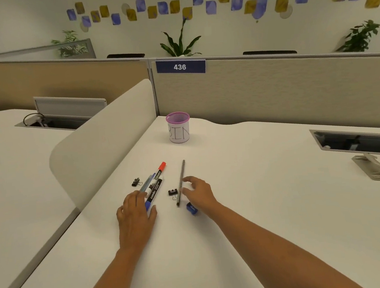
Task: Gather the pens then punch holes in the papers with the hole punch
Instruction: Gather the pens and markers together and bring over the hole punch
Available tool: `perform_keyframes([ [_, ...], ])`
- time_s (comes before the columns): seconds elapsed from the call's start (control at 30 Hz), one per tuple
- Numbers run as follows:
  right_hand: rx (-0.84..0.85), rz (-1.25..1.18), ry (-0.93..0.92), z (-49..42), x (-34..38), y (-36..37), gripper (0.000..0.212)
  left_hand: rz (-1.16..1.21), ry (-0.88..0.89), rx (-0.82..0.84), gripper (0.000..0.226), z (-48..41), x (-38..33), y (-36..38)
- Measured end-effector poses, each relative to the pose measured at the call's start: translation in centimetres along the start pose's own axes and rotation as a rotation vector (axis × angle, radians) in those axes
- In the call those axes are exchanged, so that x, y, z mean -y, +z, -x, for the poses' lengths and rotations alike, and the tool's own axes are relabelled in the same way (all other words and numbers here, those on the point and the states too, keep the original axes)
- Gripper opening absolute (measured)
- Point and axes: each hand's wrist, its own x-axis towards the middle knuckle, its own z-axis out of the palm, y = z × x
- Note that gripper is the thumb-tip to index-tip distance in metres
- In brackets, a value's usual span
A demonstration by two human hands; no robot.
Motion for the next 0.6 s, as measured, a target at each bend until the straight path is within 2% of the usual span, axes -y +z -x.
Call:
perform_keyframes([
  [0.13, -0.042, 0.139, -0.061, 0.1, -0.8, 0.5, 0.035, 0.005, -0.001, 0.005, 0.032, -0.1, 0.0, 0.2],
  [0.3, -0.001, 0.252, -0.105, 0.3, -0.4, 1.8, 0.036, 0.0, -0.006, 0.006, 0.032, 0.0, 0.0, 0.2],
  [0.47, 0.099, 0.191, -0.125, 0.3, 0.9, 3.1, 0.037, 0.003, -0.018, 0.012, 0.031, 0.0, 0.0, 0.1],
  [0.6, 0.017, 0.061, -0.065, 0.6, 0.4, 1.8, 0.033, -0.005, -0.025, 0.014, 0.035, 0.0, 0.0, 0.1],
])
